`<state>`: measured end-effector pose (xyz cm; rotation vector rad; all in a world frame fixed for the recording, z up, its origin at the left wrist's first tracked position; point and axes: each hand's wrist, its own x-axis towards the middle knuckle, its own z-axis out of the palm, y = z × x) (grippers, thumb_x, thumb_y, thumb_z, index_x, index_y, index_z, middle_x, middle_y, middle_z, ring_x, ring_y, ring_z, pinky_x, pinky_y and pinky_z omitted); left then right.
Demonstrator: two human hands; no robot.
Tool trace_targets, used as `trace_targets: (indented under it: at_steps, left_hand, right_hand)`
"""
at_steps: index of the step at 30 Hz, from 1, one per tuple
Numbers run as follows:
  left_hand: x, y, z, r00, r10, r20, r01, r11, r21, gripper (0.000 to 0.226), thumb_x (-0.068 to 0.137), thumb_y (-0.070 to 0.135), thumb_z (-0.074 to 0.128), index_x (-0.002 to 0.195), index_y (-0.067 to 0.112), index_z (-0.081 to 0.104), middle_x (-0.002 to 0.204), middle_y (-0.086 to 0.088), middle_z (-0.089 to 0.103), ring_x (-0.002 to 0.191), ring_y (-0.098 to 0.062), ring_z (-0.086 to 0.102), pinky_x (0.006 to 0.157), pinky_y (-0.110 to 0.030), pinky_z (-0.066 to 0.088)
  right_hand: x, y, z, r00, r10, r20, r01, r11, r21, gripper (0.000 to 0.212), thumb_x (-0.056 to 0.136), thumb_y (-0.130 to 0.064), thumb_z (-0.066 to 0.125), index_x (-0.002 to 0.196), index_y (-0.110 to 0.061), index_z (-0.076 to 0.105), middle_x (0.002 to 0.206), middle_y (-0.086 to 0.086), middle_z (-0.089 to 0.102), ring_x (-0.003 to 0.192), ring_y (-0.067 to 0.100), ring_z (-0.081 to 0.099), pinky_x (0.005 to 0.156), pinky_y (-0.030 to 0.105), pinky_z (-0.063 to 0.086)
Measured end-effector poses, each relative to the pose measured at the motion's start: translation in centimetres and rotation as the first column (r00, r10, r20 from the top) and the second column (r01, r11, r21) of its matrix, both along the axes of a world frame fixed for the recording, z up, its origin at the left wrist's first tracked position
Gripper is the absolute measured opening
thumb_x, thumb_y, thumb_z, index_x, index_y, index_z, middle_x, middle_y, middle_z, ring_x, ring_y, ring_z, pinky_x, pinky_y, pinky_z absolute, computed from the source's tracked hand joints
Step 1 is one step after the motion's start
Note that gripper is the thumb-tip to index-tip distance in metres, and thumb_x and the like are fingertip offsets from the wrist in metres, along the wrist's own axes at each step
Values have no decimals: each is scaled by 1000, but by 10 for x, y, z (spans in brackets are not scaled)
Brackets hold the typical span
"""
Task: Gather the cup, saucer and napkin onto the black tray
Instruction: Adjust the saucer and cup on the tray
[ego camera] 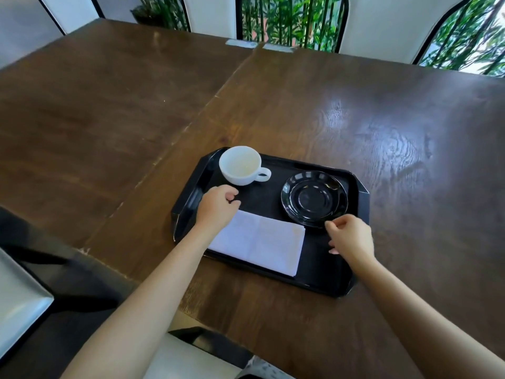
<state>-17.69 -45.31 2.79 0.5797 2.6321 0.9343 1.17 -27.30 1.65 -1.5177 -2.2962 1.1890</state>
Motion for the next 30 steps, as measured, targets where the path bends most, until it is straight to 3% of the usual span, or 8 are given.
trace_targets:
  at_steps: [5, 10, 14, 17, 19, 22, 26, 30]
  left_hand:
    - [19, 58, 13, 982, -103, 157, 87, 990, 107, 31, 84, 15, 61, 115, 12, 63, 105, -4, 67, 101, -19, 60, 84, -24, 42]
    - [27, 104, 1, 974, -105, 199, 88, 992, 91, 28, 85, 16, 57, 113, 13, 61, 106, -5, 67, 104, -23, 59, 89, -30, 45]
    - [24, 116, -13, 992, -15, 129, 18, 1000, -23, 33, 88, 17, 53, 120, 11, 57, 116, -9, 65, 108, -28, 58, 89, -35, 46]
    - [22, 118, -23, 986, -27, 162, 46, 992, -114, 25, 85, 12, 53, 109, 11, 61, 108, -10, 67, 96, -27, 60, 76, -33, 44]
    - [21, 118, -27, 977, -16, 213, 34, 996, -83, 21, 82, 6, 52, 100, 10, 62, 101, -11, 68, 87, -26, 60, 72, -33, 47]
    - [17, 118, -31, 968, 5, 253, 0, 1000, -20, 27, 82, 2, 53, 106, 9, 62, 104, -11, 67, 93, -27, 63, 80, -35, 52]
    - [13, 121, -34, 969, -1, 246, -1, 1000, 9, 31, 83, 3, 53, 113, 8, 60, 107, -11, 67, 98, -26, 61, 79, -29, 46]
    - [12, 122, -36, 968, 9, 250, -16, 1000, 26, 33, 84, 4, 53, 116, 7, 59, 108, -13, 68, 99, -27, 62, 87, -35, 50]
  right_hand:
    - [-11, 34, 8, 997, 11, 73, -20, 992, 126, 26, 87, -22, 50, 73, -3, 62, 76, 18, 71, 62, 33, 69, 73, 39, 58]
    - [-20, 45, 6, 976, 52, 213, -115, 948, 297, 24, 92, -24, 52, 103, -4, 58, 105, 17, 63, 91, 39, 61, 65, 33, 39]
    - [-26, 52, 2, 944, 109, 313, -221, 911, 349, 21, 93, -21, 50, 99, -2, 51, 106, 18, 58, 88, 42, 61, 61, 35, 38]
    - [-32, 55, -1, 924, 123, 361, -244, 919, 311, 15, 92, -14, 49, 100, -1, 49, 108, 19, 57, 94, 42, 60, 64, 36, 37]
    - [-35, 56, -3, 919, 124, 375, -239, 930, 278, 13, 90, -6, 48, 101, 0, 49, 109, 19, 57, 96, 42, 59, 66, 35, 37]
    - [-39, 59, -6, 923, 123, 365, -224, 942, 251, 17, 85, 5, 45, 101, 1, 50, 108, 21, 55, 93, 42, 59, 65, 35, 37]
    - [-44, 63, -7, 928, 133, 347, -232, 937, 262, 18, 84, 8, 41, 99, 2, 49, 106, 22, 54, 92, 41, 58, 66, 35, 36]
    - [-50, 68, -6, 926, 137, 351, -241, 932, 272, 18, 85, 7, 41, 100, 2, 50, 107, 22, 53, 91, 41, 57, 65, 36, 37]
